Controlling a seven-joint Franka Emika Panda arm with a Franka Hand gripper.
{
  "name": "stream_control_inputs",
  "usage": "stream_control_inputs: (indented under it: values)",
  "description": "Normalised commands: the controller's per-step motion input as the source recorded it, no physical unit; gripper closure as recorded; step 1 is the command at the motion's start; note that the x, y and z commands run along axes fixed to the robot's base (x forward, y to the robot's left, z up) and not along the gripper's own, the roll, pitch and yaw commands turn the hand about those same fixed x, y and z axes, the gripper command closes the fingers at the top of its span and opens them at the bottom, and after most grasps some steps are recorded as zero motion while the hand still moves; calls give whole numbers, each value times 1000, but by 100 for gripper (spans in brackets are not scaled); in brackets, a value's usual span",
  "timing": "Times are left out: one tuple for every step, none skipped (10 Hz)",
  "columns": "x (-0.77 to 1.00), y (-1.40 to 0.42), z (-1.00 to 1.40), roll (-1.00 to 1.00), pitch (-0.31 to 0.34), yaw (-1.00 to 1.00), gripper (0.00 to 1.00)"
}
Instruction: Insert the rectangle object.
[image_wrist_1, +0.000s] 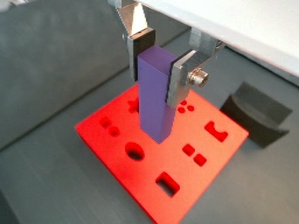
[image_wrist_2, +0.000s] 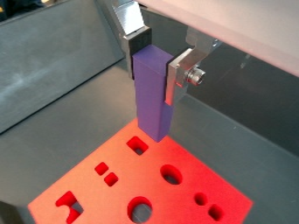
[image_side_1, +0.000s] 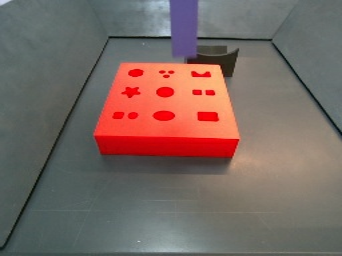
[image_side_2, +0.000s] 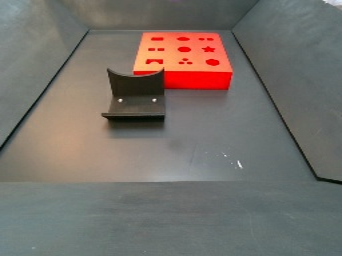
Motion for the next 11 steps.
stream_control_inputs:
  values:
    - [0,-11,-920,80,-110,-63,100]
    - [77,-77,-740,0,-66,0,100]
    - [651,-40,-554,-9,-66,0,100]
    - [1000,0,-426,-39,-67,-17,100]
    - [1000,0,-263,-61,-47,0,100]
    - [1000,0,-89,21,0,0,100]
    - [1000,-66,-57,233,20,0,100]
    - [1000,-89,-11,369,79,0,100]
    - [983,-74,0,469,109,0,100]
    - [949,-186,-100,437,111,0,100]
    - [831,-280,-323,389,126,31,100]
